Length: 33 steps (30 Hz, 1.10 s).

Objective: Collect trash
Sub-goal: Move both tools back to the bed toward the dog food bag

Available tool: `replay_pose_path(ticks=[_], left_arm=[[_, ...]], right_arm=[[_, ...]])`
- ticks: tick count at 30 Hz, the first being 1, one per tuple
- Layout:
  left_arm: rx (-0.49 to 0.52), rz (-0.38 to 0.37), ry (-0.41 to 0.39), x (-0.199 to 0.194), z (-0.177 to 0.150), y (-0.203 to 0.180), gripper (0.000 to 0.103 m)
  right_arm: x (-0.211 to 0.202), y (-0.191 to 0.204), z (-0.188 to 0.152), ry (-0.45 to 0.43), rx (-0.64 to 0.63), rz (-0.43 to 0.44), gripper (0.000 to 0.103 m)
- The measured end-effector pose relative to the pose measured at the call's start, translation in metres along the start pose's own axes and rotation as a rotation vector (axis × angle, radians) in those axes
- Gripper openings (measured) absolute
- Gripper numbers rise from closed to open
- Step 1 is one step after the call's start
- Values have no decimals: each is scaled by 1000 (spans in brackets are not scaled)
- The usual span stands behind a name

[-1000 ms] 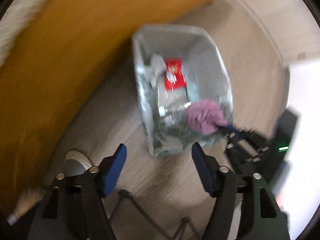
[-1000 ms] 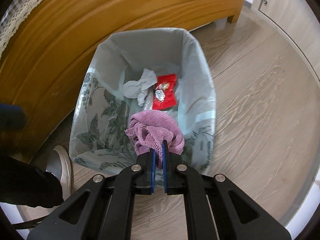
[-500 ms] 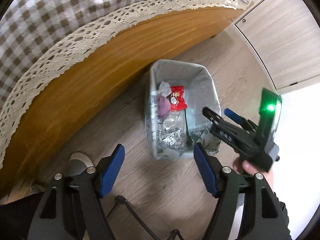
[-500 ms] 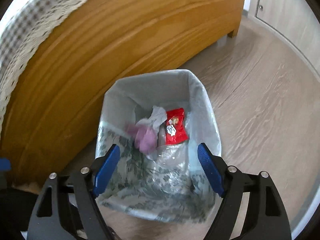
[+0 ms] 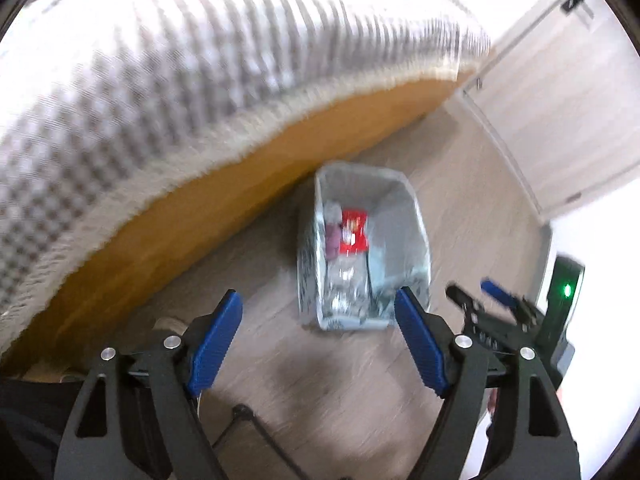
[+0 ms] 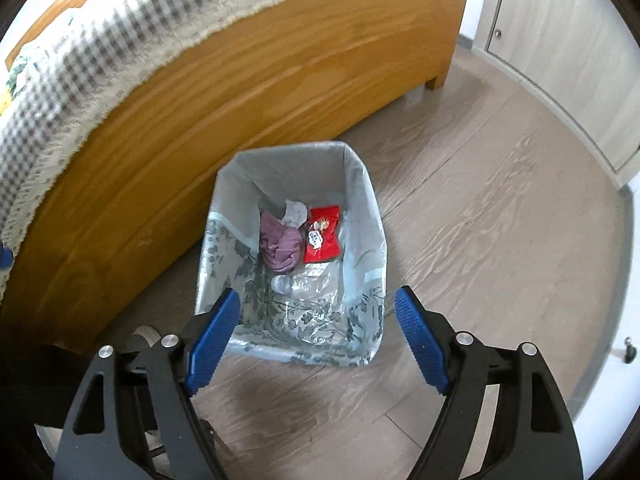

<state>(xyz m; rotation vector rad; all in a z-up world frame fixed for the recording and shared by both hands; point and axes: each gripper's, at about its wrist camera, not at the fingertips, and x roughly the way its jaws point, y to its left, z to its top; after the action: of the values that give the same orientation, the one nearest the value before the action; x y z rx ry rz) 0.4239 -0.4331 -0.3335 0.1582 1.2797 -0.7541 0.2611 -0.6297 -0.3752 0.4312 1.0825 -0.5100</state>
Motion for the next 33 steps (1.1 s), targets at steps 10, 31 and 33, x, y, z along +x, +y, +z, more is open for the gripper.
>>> replay_pose_path(ticks=[10,31,33], left_arm=[[125,54,-327,-130,-18,49,85],[-328,188,-522,-169,120,316,96],[-344,181,-502,-158,130,324,94]], right_arm=[[-111,105,21,-259,-269,13,77],[-140,331,75,-337,-569,138,77],[-134,337,84,-316,-547,158,77]])
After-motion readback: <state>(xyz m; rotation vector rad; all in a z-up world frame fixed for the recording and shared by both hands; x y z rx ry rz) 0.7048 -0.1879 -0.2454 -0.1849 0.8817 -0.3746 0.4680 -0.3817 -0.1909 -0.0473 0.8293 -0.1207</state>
